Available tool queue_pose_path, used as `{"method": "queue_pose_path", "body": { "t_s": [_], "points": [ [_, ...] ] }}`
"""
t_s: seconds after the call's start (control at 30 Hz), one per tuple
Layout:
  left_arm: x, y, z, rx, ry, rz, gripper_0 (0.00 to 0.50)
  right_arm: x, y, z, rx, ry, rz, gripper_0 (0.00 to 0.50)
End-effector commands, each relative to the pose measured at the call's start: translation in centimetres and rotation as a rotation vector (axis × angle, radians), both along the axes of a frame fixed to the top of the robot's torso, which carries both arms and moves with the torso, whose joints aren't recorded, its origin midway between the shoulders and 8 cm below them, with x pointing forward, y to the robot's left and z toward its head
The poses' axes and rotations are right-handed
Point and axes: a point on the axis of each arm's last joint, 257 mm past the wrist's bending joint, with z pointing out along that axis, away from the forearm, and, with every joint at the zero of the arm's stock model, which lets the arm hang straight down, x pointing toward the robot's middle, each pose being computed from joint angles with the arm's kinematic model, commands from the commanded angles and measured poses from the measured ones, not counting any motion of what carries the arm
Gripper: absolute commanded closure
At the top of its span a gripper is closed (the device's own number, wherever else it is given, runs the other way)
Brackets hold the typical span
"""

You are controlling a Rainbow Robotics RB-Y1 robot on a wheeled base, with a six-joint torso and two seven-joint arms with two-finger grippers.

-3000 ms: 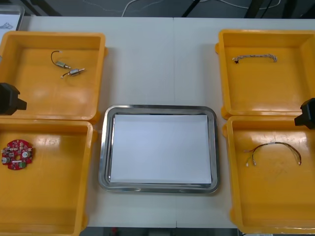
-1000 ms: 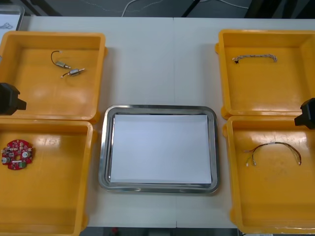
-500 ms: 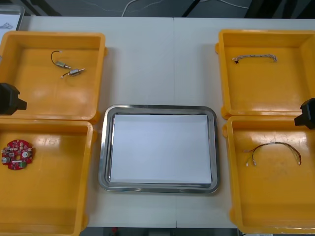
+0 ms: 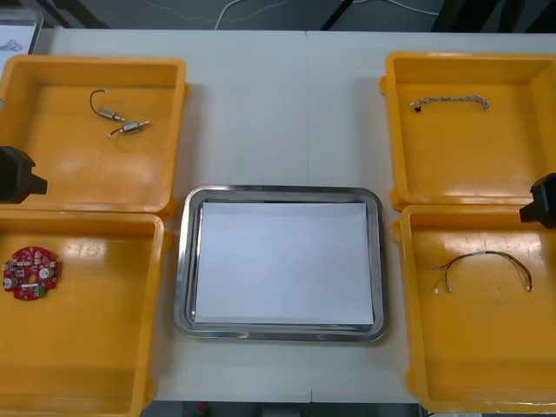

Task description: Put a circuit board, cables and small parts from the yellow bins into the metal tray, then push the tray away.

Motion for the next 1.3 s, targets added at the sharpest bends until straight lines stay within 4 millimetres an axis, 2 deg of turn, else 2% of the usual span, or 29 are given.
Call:
{"method": "queue_pose_path", "body": {
  "t_s": [0.03,0.97,1.0,1.07,1.23,1.27,1.3],
  "points": [
    [-0.2,-0.3,0.2,0.023,-0.012,-0.032,0.0,0.3,-0.3,0.6,-0.007,-0.028,0.016,0.0],
    [-0.2,-0.3,0.2,0.023,-0.012,-0.032,0.0,0.3,-0.3,0.6,-0.007,-0.028,0.016,0.0],
    [-1.4,-0.8,-3.0,-0.234,0.063,0.312,0.0,0.3,-0.3,0.6,-0.007,-0.028,0.016,0.0],
    [-1.5,-1.1,-3.5,-0.25,0.064,0.314,0.0,0.3,-0.3,0.6,-0.007,-0.028,0.016,0.0],
    [-1.5,-0.9,-3.0,-0.249,0.056,0.313,0.0,0.3,-0.3,0.6,-0.007,-0.028,0.016,0.0],
    [-1.6,-0.9,-3.0,-0.249,0.058,0.314,0.0,-0.5,0.4,-1.3,0.02,0.015,0.017,0.0],
    [-1.7,-0.8,-3.0,-0.245,0.062,0.313,0.0,-0.7,0.5,-1.6,0.023,0.024,0.015,0.0]
  ]
}}
